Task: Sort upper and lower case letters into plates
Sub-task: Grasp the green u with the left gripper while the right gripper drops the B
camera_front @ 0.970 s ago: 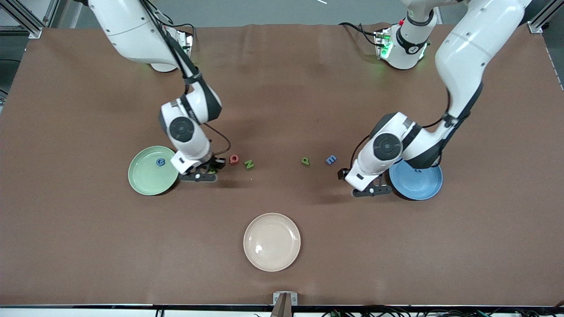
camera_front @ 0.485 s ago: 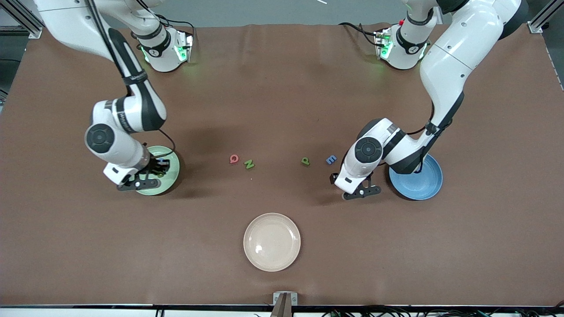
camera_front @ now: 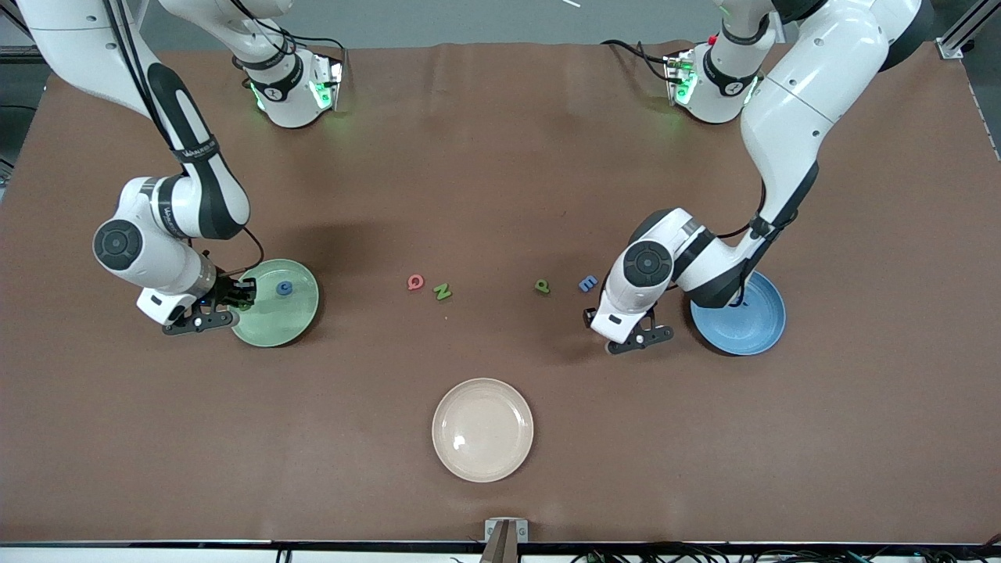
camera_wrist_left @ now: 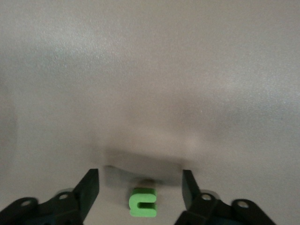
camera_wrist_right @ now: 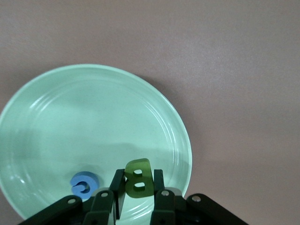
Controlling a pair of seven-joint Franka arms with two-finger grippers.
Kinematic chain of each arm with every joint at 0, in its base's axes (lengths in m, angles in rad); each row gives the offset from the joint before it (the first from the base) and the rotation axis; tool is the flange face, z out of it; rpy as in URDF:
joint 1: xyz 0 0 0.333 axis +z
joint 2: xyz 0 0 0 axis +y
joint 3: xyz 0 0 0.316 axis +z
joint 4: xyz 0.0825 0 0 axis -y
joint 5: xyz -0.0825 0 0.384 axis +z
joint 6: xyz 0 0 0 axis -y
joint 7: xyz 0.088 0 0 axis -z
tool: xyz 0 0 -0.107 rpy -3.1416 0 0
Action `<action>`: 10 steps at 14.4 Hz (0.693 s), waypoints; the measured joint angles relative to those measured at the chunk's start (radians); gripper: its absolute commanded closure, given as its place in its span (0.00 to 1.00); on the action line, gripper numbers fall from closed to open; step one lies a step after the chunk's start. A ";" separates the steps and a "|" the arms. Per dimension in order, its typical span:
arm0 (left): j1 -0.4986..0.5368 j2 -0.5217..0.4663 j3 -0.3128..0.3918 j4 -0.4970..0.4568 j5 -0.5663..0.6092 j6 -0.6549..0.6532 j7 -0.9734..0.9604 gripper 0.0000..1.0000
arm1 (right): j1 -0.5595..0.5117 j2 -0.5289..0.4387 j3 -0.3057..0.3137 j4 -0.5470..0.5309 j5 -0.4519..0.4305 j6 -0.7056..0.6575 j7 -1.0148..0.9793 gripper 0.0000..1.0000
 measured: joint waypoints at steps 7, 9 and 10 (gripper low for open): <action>-0.003 0.002 -0.002 -0.012 0.000 -0.001 -0.023 0.35 | 0.000 0.020 0.012 -0.021 0.001 0.014 0.001 0.00; -0.005 0.002 -0.009 -0.015 0.000 -0.001 -0.032 0.36 | 0.002 0.020 0.020 -0.019 0.016 0.014 0.021 0.00; -0.009 0.002 -0.009 -0.016 0.000 -0.001 -0.036 0.36 | 0.008 0.020 0.030 -0.018 0.040 0.014 0.042 0.00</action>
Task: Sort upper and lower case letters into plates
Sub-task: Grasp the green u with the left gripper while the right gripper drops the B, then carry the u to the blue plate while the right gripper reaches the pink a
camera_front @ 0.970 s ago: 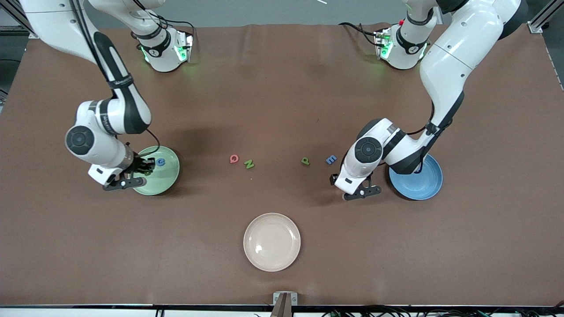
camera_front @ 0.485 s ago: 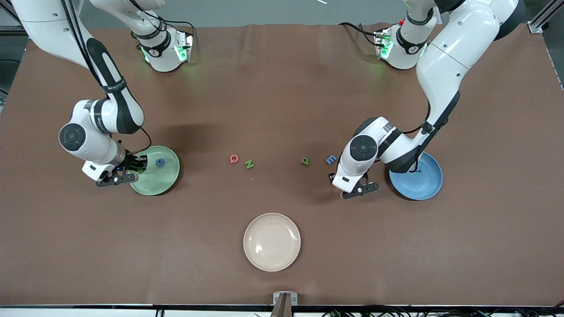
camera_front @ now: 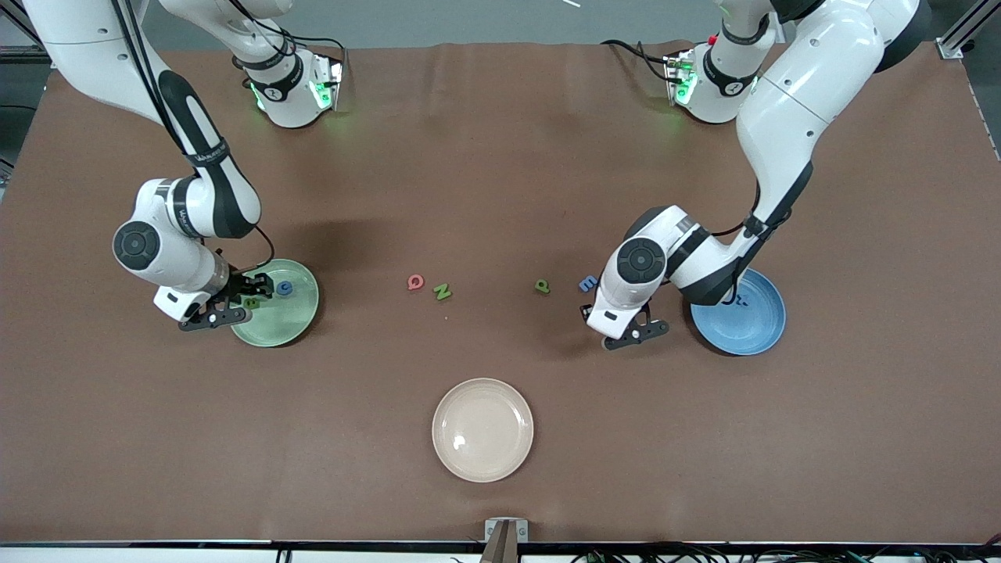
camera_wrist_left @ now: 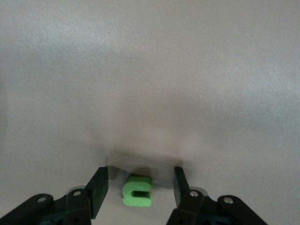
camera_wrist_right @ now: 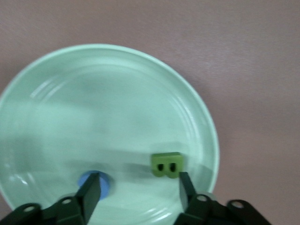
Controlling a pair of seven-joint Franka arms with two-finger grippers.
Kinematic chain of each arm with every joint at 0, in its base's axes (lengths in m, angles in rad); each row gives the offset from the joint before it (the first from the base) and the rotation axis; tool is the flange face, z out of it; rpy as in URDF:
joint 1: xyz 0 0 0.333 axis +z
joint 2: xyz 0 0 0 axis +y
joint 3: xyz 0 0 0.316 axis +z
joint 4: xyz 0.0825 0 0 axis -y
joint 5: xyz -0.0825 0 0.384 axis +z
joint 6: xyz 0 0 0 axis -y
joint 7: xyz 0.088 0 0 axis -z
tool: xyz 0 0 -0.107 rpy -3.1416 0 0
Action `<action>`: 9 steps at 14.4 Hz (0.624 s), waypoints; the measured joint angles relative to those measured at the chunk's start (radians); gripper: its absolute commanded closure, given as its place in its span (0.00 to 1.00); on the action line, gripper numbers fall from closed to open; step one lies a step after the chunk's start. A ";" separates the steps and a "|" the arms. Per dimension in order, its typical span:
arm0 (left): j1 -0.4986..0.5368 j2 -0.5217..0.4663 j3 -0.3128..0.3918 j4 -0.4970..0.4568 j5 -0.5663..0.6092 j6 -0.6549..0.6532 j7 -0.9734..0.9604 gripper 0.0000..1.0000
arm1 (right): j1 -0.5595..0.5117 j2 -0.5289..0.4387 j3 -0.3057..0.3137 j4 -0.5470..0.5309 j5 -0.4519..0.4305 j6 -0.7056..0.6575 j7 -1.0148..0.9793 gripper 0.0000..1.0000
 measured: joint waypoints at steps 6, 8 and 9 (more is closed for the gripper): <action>-0.007 0.000 -0.002 -0.002 0.000 0.001 -0.011 0.49 | 0.222 0.000 0.027 0.023 0.047 0.004 0.394 0.00; -0.007 0.000 -0.004 -0.002 0.000 0.001 -0.011 0.59 | 0.312 0.000 0.028 0.037 0.048 0.020 0.554 0.00; -0.007 0.000 -0.005 -0.002 0.000 0.003 -0.011 0.65 | 0.355 0.000 0.028 0.040 0.048 0.033 0.631 0.00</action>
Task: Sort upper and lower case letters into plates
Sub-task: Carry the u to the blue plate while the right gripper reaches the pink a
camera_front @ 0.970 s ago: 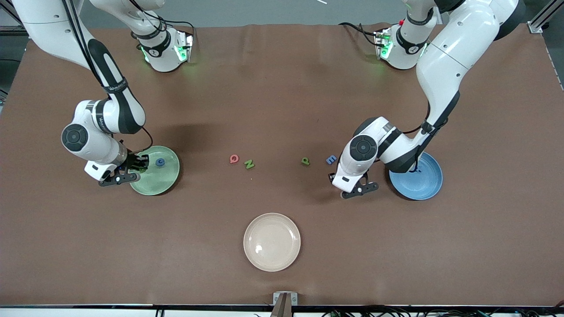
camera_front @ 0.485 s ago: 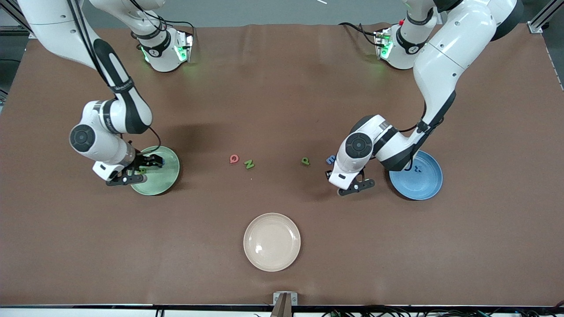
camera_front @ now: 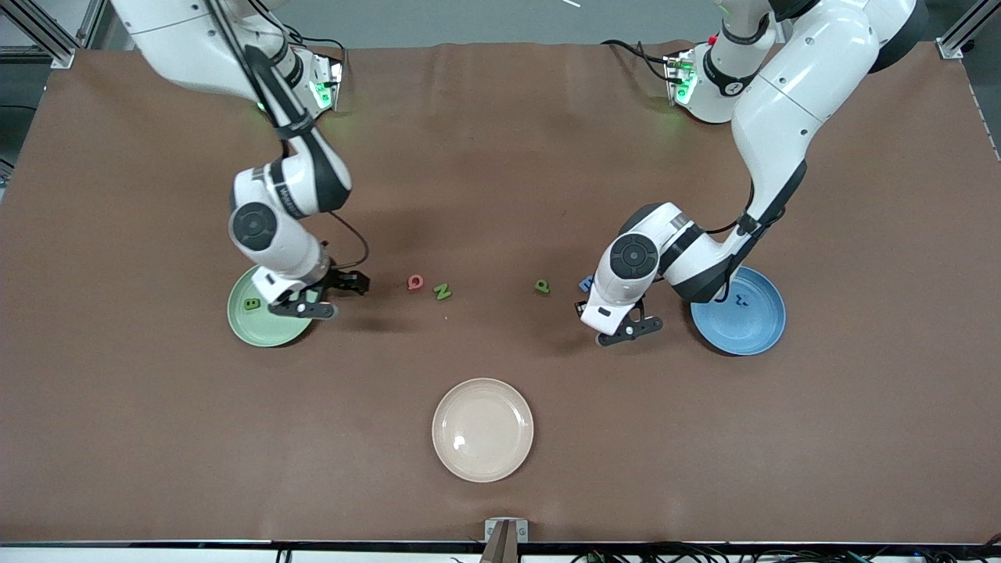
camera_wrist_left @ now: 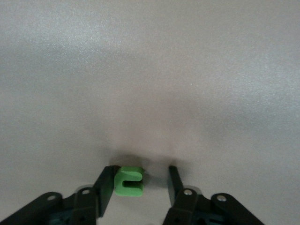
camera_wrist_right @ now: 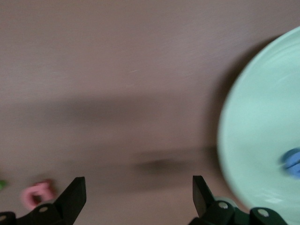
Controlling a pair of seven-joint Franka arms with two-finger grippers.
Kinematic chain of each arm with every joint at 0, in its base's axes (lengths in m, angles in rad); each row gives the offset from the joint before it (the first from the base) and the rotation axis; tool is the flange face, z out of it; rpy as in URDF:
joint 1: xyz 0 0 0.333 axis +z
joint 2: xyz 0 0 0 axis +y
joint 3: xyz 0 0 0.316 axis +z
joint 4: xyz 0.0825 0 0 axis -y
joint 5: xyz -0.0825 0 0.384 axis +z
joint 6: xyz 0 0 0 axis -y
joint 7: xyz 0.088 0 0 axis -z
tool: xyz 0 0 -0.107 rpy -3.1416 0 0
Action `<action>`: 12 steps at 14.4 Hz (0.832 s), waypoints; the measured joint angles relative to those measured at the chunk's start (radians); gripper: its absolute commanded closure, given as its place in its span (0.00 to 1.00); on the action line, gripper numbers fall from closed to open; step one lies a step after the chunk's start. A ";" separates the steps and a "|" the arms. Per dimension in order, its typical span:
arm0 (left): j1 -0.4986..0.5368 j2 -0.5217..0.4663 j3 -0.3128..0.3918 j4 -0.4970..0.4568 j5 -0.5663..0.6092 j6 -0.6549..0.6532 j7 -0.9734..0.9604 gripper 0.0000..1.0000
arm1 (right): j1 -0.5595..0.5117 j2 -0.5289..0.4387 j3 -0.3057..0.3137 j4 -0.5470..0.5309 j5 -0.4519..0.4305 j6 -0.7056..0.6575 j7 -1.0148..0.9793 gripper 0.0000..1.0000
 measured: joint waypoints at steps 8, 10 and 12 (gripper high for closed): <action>0.000 -0.008 -0.004 -0.006 0.000 -0.010 0.001 0.87 | 0.162 0.091 -0.002 -0.001 0.000 0.156 0.248 0.09; 0.002 -0.012 -0.004 -0.007 0.000 -0.012 0.006 0.88 | 0.171 0.101 -0.003 0.000 0.000 0.164 0.267 0.15; 0.012 -0.041 -0.008 -0.007 0.001 -0.048 0.033 0.89 | 0.184 0.105 -0.004 0.002 -0.001 0.164 0.283 0.21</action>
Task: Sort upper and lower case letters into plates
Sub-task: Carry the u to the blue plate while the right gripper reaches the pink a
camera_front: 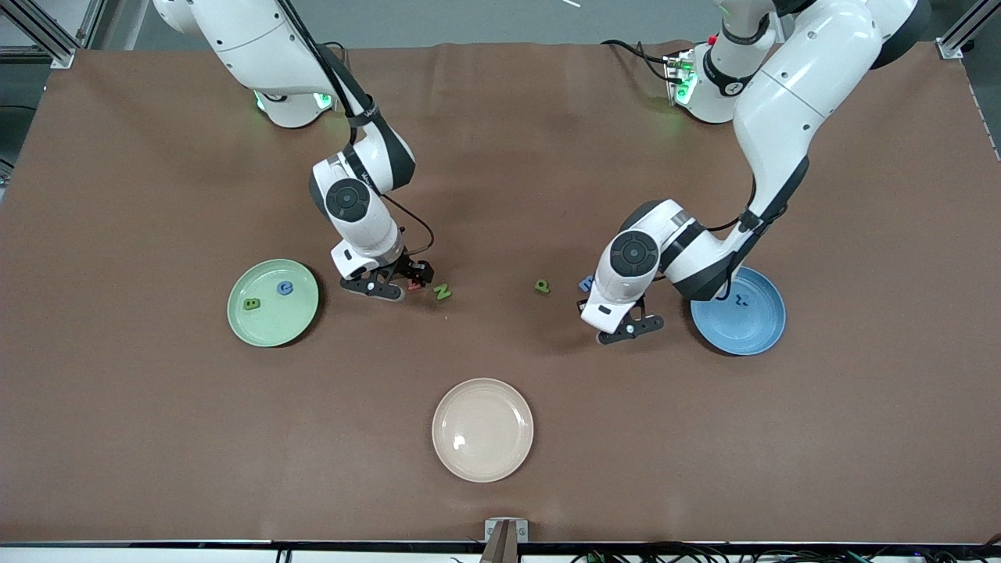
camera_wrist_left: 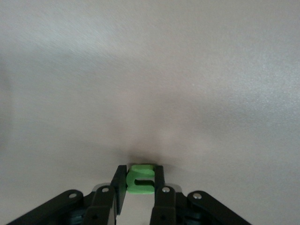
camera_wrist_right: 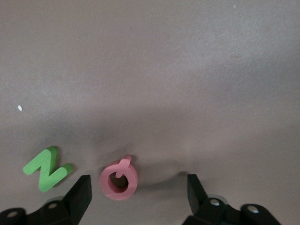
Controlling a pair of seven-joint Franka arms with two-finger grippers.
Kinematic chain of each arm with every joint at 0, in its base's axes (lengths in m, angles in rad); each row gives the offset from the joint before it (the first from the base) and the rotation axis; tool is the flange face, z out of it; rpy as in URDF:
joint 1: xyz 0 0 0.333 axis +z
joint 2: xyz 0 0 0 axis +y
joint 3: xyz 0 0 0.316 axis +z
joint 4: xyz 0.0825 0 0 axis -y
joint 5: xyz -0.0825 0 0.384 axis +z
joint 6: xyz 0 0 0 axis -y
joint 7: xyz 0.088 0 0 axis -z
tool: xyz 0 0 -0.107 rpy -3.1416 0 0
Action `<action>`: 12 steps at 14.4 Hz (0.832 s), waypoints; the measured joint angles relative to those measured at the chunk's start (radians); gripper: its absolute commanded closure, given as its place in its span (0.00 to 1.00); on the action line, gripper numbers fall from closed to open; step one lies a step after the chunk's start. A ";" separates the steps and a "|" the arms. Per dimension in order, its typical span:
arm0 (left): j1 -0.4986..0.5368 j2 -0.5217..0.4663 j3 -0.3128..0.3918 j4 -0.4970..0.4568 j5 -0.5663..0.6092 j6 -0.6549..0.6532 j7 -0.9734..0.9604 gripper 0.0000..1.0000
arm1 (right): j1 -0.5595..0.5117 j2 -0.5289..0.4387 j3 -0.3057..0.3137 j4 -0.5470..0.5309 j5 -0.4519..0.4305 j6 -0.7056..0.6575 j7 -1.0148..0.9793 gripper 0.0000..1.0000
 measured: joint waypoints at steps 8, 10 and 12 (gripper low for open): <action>0.626 -0.202 -0.429 -0.153 0.014 -0.169 0.396 0.91 | 0.033 0.021 -0.013 0.024 -0.039 -0.002 0.033 0.44; 0.772 -0.201 -0.468 -0.251 0.086 -0.071 0.483 0.91 | 0.033 0.023 -0.020 0.028 -0.057 -0.003 0.033 0.47; 0.833 -0.189 -0.468 -0.336 0.174 0.031 0.496 0.91 | 0.033 0.026 -0.025 0.038 -0.064 -0.003 0.033 0.56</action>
